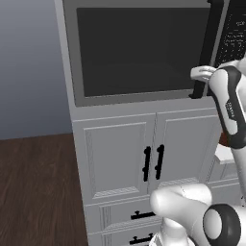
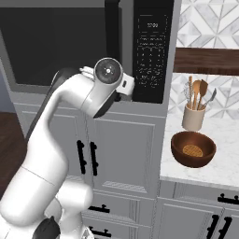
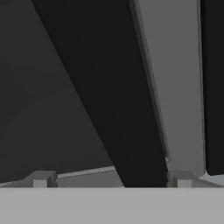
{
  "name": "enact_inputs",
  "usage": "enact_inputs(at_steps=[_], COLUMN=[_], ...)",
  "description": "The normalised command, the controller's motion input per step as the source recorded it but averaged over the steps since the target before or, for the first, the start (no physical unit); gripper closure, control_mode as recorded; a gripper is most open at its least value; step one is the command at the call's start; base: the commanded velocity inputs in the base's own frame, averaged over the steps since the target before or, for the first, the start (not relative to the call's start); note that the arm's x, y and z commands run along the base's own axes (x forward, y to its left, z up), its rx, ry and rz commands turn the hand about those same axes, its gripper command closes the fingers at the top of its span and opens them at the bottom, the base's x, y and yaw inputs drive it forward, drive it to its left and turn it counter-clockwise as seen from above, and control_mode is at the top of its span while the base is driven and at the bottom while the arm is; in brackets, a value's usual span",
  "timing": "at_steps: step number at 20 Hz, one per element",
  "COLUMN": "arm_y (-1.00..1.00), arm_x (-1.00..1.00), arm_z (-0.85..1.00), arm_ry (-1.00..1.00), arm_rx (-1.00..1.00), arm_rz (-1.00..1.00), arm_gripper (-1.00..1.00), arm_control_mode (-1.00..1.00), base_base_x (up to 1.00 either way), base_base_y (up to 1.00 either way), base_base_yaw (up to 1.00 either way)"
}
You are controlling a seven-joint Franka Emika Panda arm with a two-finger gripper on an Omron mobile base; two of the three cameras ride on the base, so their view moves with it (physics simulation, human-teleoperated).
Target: Open the microwave, place the bowl with waffle inside the microwave, then close the microwave door and turn it on.
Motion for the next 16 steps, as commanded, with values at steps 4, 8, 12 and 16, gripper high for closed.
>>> enact_inputs(at_steps=[4,8,12,16], arm_y=[-0.13,-0.03,-0.16,-0.01], arm_x=[0.42,0.47,0.44,0.31], arm_z=[0.0,0.0,-0.06,-0.18], arm_ry=[0.0,0.0,0.0,0.0], arm_rx=[0.03,0.02,0.0,0.0], arm_rz=[-0.01,-0.01,-0.03,-0.01], arm_gripper=[-1.0,-1.0,-1.0,-1.0], arm_control_mode=[-1.0,-1.0,-1.0,-1.0], base_base_x=[0.0,0.0,0.0,0.0], base_base_y=[0.0,0.0,0.0,0.0], base_base_yaw=[0.0,0.0,0.0,0.0])
